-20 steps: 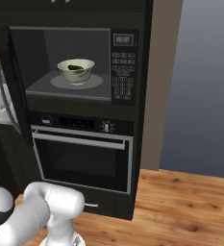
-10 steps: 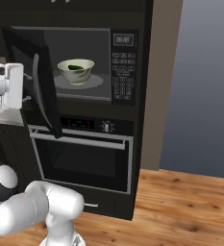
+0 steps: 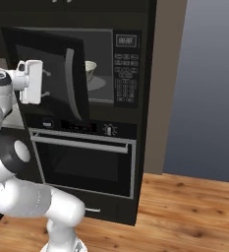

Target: Pick the cucumber from the sink and place it in the bowl. Then pick the bowl and place it in the microwave. Then close the microwave door and press the start button.

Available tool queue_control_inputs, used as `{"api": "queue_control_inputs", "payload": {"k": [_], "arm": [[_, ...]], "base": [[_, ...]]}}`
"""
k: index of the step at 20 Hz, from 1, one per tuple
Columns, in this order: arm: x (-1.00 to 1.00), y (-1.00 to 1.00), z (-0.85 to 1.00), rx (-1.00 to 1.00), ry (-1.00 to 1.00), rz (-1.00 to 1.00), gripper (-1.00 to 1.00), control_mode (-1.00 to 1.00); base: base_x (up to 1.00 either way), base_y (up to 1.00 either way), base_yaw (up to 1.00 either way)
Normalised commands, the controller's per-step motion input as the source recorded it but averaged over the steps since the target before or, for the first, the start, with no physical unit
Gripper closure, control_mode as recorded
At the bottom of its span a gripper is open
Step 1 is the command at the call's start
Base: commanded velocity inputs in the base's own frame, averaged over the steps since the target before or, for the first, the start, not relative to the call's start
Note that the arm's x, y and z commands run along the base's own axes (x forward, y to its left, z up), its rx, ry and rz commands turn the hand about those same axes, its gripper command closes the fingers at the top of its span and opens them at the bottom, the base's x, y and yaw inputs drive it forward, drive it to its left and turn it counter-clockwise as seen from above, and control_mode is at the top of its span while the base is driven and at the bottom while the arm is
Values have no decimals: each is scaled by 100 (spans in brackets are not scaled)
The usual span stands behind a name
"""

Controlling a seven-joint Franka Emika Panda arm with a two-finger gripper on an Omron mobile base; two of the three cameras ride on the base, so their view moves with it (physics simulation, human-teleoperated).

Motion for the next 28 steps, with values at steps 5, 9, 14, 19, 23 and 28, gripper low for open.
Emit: {"api": "queue_control_inputs", "payload": {"k": [5, 9, 14, 19, 23, 28], "arm": [[68, -24, 0, -2, 0, -15, -100, -100], [66, -30, 0, 0, 0, -14, -100, -100], [76, -31, 0, 0, 0, -12, -100, -100], [72, -32, -2, 0, 0, -11, -100, -100], [68, -36, -16, 0, 0, -9, -100, -100], [61, -33, -25, 0, 1, -6, -100, -100]], "base": [[0, 0, 0], [0, 0, 0], [0, 0, 0], [0, 0, 0], [0, 0, 0], [0, 0, 0]]}}
